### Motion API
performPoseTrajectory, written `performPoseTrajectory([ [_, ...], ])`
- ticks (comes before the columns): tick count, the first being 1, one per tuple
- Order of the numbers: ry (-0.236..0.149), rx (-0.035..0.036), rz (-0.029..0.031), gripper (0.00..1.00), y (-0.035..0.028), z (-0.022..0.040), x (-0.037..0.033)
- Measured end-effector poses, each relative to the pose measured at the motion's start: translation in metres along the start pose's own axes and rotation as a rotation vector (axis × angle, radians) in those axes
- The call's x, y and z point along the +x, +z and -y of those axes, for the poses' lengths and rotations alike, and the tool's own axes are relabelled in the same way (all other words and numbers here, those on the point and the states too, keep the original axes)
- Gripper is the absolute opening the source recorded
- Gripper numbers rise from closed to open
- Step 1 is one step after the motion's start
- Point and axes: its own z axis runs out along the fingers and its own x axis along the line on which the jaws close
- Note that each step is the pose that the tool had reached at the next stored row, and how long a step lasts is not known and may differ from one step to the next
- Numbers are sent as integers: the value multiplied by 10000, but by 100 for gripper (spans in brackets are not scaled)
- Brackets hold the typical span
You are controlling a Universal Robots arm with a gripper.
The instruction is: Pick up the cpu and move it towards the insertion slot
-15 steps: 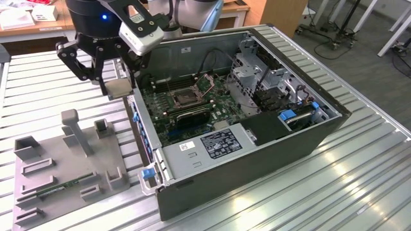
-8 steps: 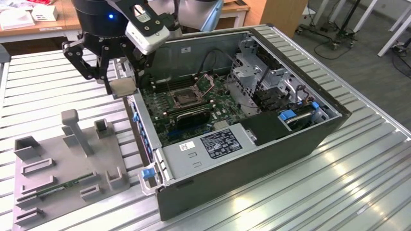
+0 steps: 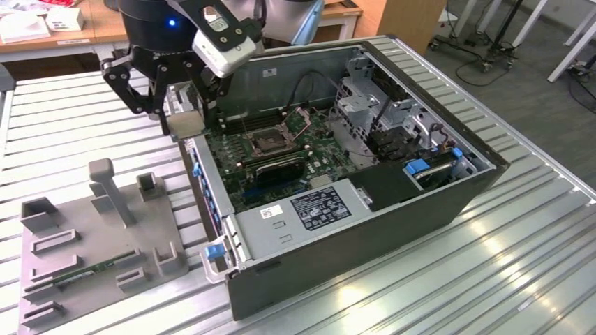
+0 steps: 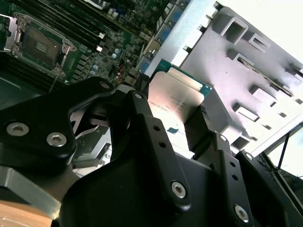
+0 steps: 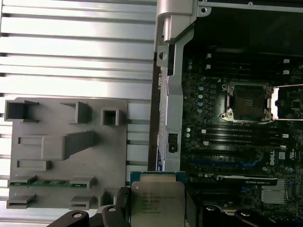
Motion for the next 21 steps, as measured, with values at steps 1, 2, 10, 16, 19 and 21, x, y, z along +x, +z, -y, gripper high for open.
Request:
performPoseTrajectory([
  [1,0,0,0,55,0,0,-11],
  [2,1,1,0,55,0,1,-23],
  [10,0,-1,0,55,0,4,-115],
  [16,1,0,0,55,0,6,-181],
  [19,0,0,0,55,-1,7,-214],
  [21,1,0,0,55,0,8,-237],
])
